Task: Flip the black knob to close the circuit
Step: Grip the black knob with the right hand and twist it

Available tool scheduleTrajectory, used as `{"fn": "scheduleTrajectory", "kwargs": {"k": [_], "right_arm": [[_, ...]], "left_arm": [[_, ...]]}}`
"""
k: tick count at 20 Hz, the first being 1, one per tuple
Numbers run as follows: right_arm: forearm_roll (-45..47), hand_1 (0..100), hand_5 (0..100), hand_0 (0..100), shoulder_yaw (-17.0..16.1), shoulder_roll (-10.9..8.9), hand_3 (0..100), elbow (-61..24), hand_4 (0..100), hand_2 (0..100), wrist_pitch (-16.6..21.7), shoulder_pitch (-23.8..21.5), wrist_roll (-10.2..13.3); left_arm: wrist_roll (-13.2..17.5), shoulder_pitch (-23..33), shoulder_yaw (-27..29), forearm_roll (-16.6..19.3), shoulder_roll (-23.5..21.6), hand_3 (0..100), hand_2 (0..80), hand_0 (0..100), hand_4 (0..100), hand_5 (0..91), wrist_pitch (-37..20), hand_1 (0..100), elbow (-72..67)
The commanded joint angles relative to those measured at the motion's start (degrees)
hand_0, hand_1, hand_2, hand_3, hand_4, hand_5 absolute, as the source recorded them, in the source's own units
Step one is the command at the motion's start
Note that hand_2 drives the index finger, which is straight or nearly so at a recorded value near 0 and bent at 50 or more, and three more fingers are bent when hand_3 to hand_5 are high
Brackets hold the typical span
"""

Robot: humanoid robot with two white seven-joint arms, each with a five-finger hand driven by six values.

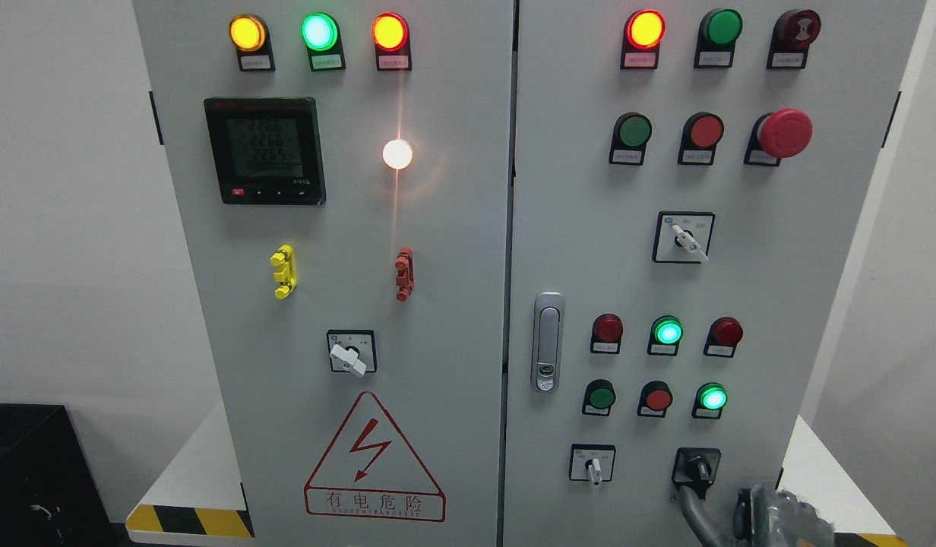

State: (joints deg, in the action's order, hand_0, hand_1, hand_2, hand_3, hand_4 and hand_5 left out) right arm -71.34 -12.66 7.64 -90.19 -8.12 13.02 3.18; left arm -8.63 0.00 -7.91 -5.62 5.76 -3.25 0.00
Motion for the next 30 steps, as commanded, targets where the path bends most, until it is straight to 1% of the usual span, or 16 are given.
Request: {"fn": "scheduleTrajectory", "kwargs": {"k": [1,5,16,18,20,30], "right_arm": [[0.06,0,96,0,-1.93,0.01,100,0.37,96,96,-0.06,0.25,-0.02],[0.15,0,96,0,-2.81,0.01,100,0.54,96,96,-0.06,0.69,-0.02],[0.41,0,96,0,-2.98,0.01,100,0.72,96,96,-0.14,0.95,-0.02],[0.41,0,96,0,-3.86,0.01,100,0.63,96,96,-0.06,0.95,-0.02],[0.41,0,96,0,-4.04,0.01,100,0.63,96,96,-0.06,0.95,-0.02],[0.85,0,96,0,-4.04,0.01,100,0.28,96,96,-0.06,0.87,-0.02]], "left_arm": [[0.02,1.32,0.00,0.00,0.04,0,0.0,12,0,0.0,0.00,56,1.67],[0.02,1.32,0.00,0.00,0.04,0,0.0,12,0,0.0,0.00,56,1.67],[0.02,1.32,0.00,0.00,0.04,0,0.0,12,0,0.0,0.00,56,1.67],[0.02,1.32,0.00,0.00,0.04,0,0.0,12,0,0.0,0.00,56,1.67],[0.02,1.32,0.00,0.00,0.04,0,0.0,12,0,0.0,0.00,56,1.67],[0.02,1.32,0.00,0.00,0.04,0,0.0,12,0,0.0,0.00,56,1.67]]}}
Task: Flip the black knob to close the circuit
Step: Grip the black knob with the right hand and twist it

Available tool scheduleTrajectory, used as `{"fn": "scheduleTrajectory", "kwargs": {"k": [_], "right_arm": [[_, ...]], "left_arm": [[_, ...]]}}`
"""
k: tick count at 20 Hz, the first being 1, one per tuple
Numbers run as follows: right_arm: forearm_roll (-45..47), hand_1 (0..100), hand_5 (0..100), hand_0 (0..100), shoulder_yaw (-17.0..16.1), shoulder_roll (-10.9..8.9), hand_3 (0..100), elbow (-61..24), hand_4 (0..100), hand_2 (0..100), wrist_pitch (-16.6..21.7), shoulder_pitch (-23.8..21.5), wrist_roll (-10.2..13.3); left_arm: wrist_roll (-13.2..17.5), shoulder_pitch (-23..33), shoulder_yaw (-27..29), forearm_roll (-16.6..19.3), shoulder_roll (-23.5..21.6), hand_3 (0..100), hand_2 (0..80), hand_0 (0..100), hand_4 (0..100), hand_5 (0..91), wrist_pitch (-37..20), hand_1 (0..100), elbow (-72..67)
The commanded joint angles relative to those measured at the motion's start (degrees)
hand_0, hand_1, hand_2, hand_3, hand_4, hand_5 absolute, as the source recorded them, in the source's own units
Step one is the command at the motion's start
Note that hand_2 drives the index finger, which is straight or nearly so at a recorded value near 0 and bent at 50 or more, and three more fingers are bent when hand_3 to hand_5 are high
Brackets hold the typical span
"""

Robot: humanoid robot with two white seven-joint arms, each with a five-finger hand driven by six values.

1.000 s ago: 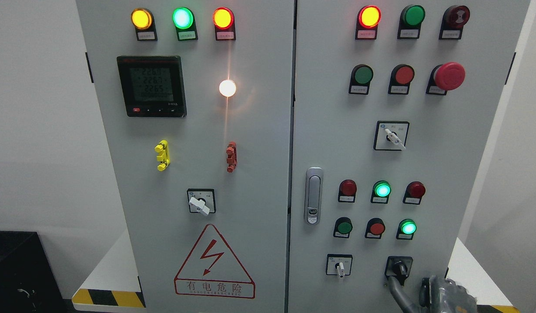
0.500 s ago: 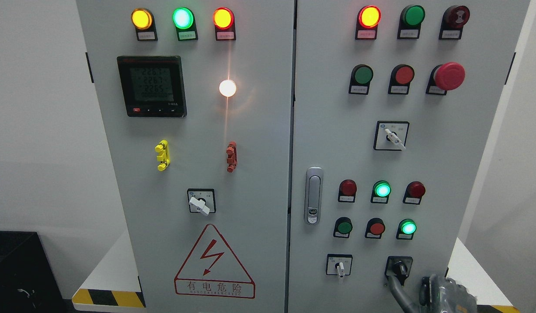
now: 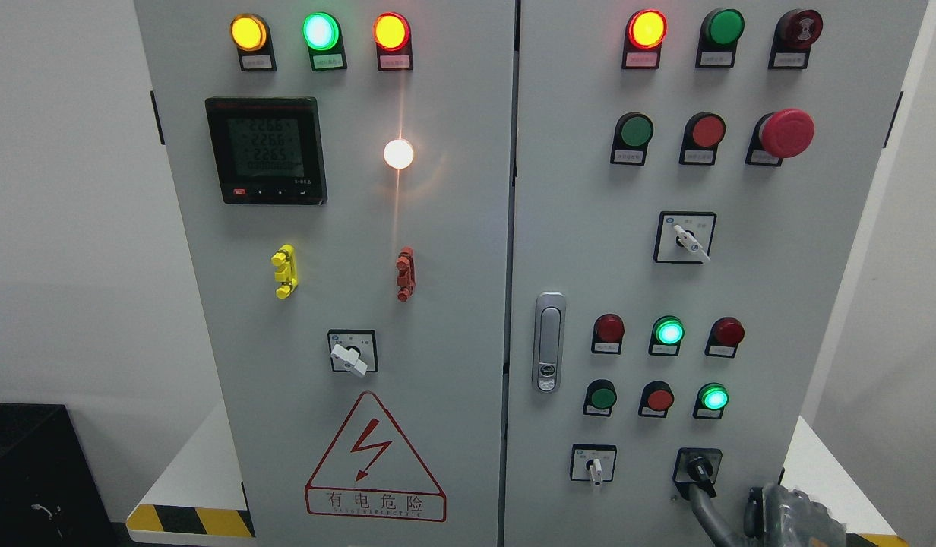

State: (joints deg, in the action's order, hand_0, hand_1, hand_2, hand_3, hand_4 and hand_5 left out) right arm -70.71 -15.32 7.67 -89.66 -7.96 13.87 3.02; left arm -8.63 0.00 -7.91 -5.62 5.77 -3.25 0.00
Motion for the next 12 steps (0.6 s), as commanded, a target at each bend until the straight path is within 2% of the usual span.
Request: {"fn": "scheduleTrajectory", "kwargs": {"k": [1,12], "right_arm": [[0.23,0,96,0,-1.38,-0.03,100,-0.26,96,96,-0.13,0.01,0.14],[1.19,0,96,0,-1.29,-0.03,100,-0.78,96,96,-0.13,0.54,0.14]], "left_arm": [[0.02,1.32,0.00,0.00,0.03,0,0.0,12,0,0.0,0.00,56,1.67],[0.02,1.32,0.00,0.00,0.03,0,0.0,12,0,0.0,0.00,56,1.67]]}}
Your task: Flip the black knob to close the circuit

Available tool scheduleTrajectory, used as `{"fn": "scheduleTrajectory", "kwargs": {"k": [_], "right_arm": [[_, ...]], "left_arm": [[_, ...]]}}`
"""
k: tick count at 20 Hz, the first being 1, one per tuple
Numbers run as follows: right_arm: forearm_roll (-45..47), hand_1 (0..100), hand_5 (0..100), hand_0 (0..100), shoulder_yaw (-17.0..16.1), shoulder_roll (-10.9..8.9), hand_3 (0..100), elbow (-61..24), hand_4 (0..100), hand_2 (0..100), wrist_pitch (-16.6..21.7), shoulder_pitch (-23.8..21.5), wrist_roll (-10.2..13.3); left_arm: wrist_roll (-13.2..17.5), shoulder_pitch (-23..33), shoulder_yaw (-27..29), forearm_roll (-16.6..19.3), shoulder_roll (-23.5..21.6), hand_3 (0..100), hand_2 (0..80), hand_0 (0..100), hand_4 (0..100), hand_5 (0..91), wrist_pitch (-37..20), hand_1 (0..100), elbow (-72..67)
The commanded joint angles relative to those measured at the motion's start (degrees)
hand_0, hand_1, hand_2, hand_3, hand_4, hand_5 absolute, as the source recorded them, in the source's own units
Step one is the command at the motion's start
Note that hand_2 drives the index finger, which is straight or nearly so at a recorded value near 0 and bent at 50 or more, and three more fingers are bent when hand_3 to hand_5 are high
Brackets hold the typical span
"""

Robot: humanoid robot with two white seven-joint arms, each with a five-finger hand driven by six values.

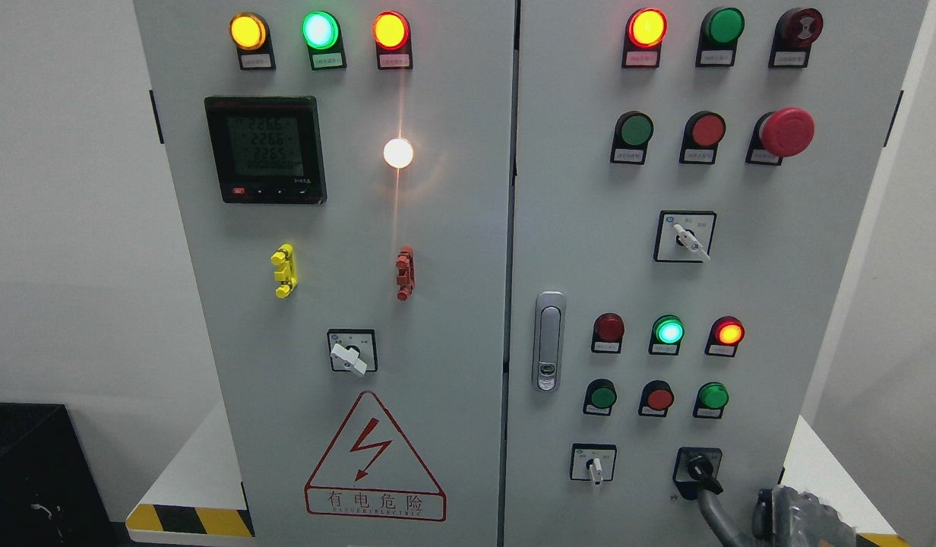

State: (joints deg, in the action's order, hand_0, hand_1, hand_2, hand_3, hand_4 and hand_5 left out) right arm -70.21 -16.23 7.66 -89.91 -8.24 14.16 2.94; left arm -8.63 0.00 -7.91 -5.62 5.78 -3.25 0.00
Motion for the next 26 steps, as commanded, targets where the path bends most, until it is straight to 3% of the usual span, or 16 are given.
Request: {"fn": "scheduleTrajectory", "kwargs": {"k": [1,13,26], "right_arm": [[0.69,0,96,0,-0.38,-0.01,100,-0.61,96,96,0.15,0.26,0.22],[0.69,0,96,0,0.59,-0.01,100,-0.96,97,96,0.85,-0.18,0.23],[-0.01,0,96,0,4.54,-0.10,100,-0.70,97,96,1.73,-1.06,0.22]], "left_arm": [[0.02,1.32,0.00,0.00,-0.07,0,0.0,12,0,0.0,0.00,56,1.67],[0.02,1.32,0.00,0.00,0.02,0,0.0,12,0,0.0,0.00,56,1.67],[0.02,1.32,0.00,0.00,0.02,0,0.0,12,0,0.0,0.00,56,1.67]]}}
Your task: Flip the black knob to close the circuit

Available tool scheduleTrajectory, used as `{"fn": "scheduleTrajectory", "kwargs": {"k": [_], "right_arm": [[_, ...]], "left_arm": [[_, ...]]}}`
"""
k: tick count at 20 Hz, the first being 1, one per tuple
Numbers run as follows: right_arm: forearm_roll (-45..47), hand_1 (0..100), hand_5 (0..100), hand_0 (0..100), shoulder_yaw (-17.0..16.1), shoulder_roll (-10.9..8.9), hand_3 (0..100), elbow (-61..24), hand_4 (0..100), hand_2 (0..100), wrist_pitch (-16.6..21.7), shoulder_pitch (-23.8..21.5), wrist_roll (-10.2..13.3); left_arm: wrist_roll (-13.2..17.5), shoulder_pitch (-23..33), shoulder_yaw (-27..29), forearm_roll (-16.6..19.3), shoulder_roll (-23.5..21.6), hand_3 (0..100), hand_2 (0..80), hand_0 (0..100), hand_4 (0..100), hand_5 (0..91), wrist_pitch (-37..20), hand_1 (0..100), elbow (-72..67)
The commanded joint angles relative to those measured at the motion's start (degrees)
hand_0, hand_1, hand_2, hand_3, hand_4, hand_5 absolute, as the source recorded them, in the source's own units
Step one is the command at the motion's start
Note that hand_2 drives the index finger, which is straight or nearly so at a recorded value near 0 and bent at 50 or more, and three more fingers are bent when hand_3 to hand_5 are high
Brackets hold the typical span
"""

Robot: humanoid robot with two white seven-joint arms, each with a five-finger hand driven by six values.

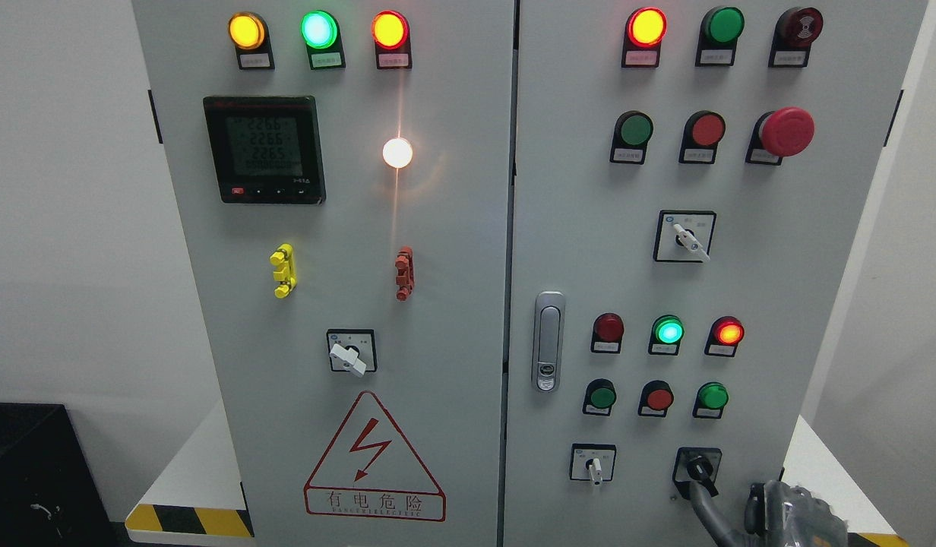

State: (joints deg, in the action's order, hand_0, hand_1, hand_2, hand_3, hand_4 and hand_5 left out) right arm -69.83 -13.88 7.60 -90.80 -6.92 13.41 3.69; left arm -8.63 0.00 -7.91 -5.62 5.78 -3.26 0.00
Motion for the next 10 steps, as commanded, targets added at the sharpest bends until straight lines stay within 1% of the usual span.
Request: {"fn": "scheduleTrajectory", "kwargs": {"k": [1,5,8,10], "right_arm": [[-0.39,0,96,0,2.19,-0.13,100,0.27,97,96,0.42,-0.31,-0.53],[-0.48,0,96,0,4.73,-0.21,100,0.01,97,96,0.42,-1.01,-0.61],[-0.04,0,96,0,4.83,0.05,100,-0.95,97,96,0.42,-1.19,-0.53],[0.05,0,96,0,4.83,0.05,100,-1.92,97,96,0.77,-2.24,-0.44]], "left_arm": [[0.02,1.32,0.00,0.00,0.02,0,0.0,12,0,0.0,0.01,56,1.67],[0.02,1.32,0.00,0.00,0.02,0,0.0,12,0,0.0,0.01,56,1.67],[0.02,1.32,0.00,0.00,0.02,0,0.0,12,0,0.0,0.01,56,1.67],[0.02,1.32,0.00,0.00,-0.06,0,0.0,12,0,0.0,0.01,56,1.67]]}}
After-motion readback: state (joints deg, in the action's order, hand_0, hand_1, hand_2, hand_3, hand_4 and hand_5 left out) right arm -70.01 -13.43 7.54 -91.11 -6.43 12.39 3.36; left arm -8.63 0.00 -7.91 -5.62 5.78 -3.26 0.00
